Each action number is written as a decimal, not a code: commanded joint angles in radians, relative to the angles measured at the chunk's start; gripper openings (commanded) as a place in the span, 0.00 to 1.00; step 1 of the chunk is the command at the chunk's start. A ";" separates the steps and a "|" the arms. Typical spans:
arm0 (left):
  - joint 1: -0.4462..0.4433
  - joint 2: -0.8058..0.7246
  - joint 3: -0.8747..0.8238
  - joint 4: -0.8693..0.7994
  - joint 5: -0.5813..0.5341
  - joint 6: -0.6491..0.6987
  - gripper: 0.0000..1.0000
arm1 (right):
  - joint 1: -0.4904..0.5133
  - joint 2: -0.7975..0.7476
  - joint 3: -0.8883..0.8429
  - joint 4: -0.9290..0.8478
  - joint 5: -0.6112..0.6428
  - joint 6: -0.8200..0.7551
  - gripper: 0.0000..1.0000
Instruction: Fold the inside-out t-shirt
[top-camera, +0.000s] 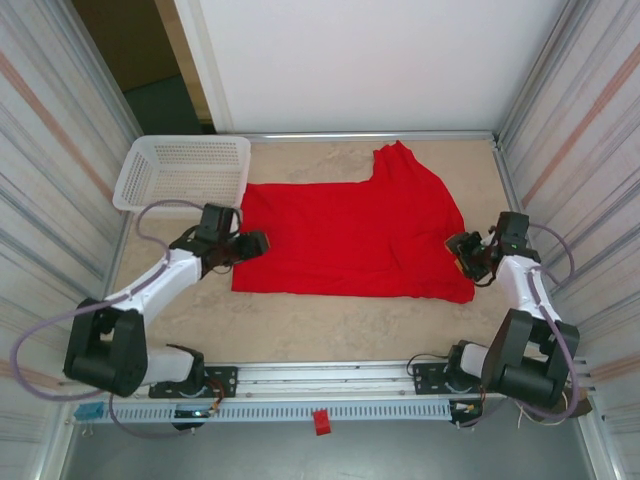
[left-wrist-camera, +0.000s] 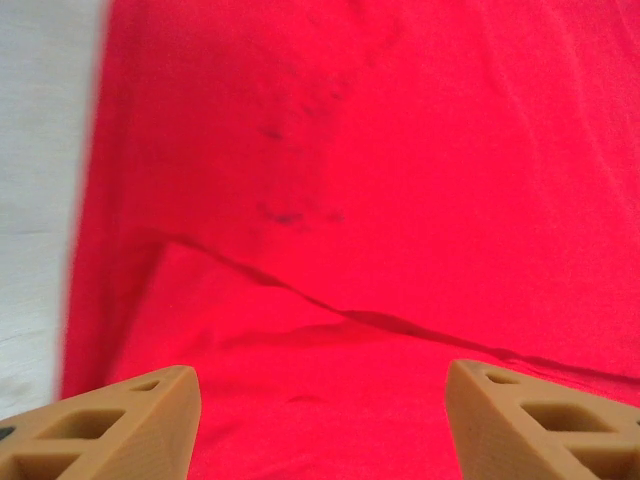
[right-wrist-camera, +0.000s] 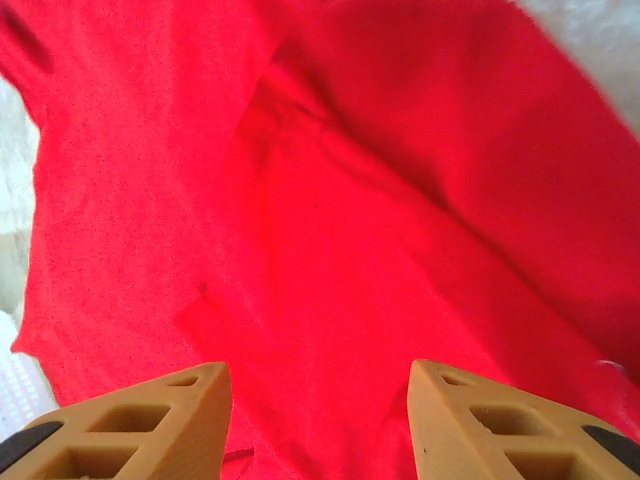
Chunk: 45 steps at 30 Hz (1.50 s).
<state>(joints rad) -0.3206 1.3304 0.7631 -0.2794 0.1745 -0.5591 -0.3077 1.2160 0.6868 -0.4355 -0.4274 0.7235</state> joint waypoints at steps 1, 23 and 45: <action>-0.027 0.076 0.018 0.059 0.061 -0.022 0.66 | 0.019 0.021 -0.063 0.073 -0.002 0.083 0.48; -0.125 -0.022 -0.269 0.011 -0.080 -0.168 0.66 | -0.177 -0.346 -0.271 -0.215 0.206 0.158 0.53; -0.067 0.239 0.308 -0.150 -0.030 0.080 0.77 | 0.245 0.560 0.551 0.003 0.105 0.033 0.53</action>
<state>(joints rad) -0.3752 1.5333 1.0569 -0.4149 0.1177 -0.5156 -0.0689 1.6951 1.2293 -0.4313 -0.2905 0.7658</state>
